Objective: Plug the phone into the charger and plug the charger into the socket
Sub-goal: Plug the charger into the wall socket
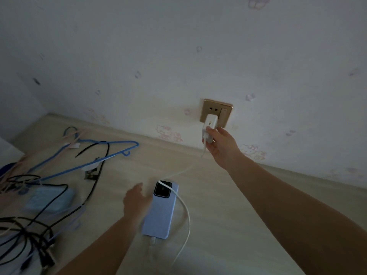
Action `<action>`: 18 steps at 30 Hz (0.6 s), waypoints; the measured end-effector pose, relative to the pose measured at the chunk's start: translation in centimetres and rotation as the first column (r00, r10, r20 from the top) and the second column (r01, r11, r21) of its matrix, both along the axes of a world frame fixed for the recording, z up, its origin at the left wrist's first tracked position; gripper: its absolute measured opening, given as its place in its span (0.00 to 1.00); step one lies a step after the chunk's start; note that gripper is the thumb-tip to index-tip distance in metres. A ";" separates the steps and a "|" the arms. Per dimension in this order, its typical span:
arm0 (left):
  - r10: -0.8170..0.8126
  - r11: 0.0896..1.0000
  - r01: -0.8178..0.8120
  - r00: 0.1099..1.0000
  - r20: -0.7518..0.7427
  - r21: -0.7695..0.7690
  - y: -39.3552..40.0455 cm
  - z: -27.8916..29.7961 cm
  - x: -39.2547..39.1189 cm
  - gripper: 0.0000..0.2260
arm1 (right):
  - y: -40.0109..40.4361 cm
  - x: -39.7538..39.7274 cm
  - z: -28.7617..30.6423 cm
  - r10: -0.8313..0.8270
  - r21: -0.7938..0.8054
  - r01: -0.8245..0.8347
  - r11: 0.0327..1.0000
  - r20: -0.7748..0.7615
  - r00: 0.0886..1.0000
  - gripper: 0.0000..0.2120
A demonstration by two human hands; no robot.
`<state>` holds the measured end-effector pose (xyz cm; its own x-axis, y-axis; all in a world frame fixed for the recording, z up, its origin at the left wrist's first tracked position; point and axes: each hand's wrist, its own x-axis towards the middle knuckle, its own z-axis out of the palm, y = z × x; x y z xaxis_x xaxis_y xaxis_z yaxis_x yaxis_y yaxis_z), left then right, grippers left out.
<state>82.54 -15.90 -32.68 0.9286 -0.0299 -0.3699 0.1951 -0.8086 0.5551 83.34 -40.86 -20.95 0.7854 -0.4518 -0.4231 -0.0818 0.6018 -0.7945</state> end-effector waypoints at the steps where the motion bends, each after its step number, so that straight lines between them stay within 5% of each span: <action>1: 0.140 0.985 -0.134 0.989 0.049 -0.112 -0.3 1.3 1.0 0.22 | 0.0 0.2 0.1 0.008 -0.003 -0.007 1.000 0.010 1.000 0.30; 4: 0.300 0.895 -0.223 0.942 0.151 -0.386 -2.5 6.4 3.6 0.16 | 0.0 0.5 0.4 0.041 -0.012 -0.041 0.999 0.044 0.998 0.27; 9: 0.069 0.822 0.080 0.969 0.238 -0.563 -8.9 14.0 6.4 0.15 | 0.3 0.6 0.5 0.038 -0.015 -0.037 0.999 0.081 0.996 0.22; 18: -0.276 0.705 0.064 0.942 -0.189 -0.707 -15.1 15.6 6.8 0.19 | 0.4 0.4 0.7 0.090 -0.147 -0.071 0.987 0.123 0.988 0.18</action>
<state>89.35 -31.01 -17.05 0.7517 -0.5190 -0.4069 0.3143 -0.2606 0.9129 83.78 -40.41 -20.27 0.8654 -0.4328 -0.2524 -0.0170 0.4782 -0.8781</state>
